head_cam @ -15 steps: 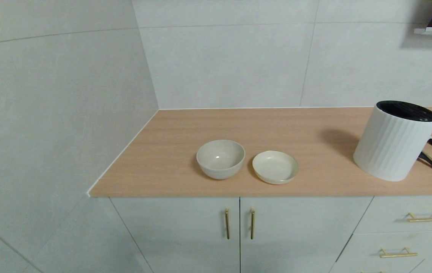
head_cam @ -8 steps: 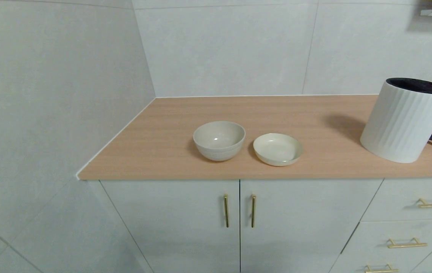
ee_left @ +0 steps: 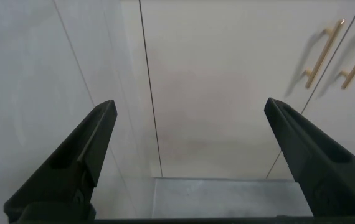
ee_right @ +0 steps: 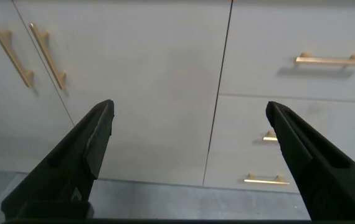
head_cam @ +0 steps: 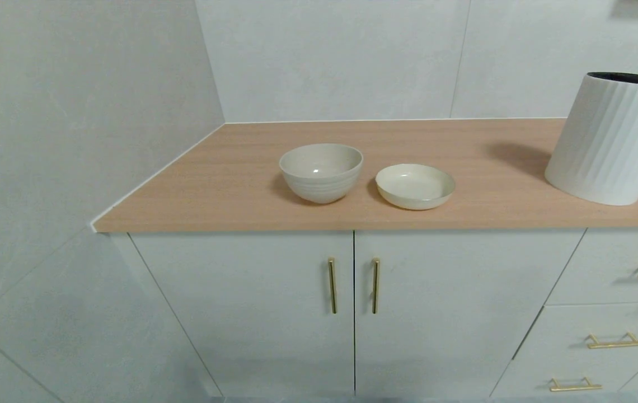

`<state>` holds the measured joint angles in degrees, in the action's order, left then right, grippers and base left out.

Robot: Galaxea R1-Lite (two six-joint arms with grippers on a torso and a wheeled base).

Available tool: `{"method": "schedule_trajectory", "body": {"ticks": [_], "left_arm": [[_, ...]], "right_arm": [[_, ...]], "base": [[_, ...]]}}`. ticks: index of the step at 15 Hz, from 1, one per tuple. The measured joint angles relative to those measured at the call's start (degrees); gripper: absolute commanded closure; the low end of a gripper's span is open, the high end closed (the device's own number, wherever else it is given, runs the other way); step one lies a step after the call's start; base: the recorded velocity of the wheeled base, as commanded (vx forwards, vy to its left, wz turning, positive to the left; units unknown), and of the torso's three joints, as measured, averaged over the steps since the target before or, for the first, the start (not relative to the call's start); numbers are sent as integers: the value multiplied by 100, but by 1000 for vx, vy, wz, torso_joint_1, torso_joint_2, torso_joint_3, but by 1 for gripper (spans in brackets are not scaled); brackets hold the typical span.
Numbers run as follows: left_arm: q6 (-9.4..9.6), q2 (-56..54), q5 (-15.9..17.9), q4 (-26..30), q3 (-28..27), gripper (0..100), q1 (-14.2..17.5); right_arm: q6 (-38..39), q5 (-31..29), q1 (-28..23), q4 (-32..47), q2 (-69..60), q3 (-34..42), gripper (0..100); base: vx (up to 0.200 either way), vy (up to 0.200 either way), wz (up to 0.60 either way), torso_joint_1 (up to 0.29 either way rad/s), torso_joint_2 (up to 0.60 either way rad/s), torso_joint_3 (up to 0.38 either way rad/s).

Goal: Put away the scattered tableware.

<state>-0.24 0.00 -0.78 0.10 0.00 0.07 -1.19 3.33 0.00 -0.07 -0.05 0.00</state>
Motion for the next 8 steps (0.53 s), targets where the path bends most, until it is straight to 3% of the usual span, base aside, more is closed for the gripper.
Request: {"method": "schedule_trajectory", "body": {"ticks": [8], "left_arm": [[2,0,2,1,0,0,0]], "right_arm": [[-2,0,0,0,0,0,0]], "base": [[0,0,0,-123,445,317]]}}
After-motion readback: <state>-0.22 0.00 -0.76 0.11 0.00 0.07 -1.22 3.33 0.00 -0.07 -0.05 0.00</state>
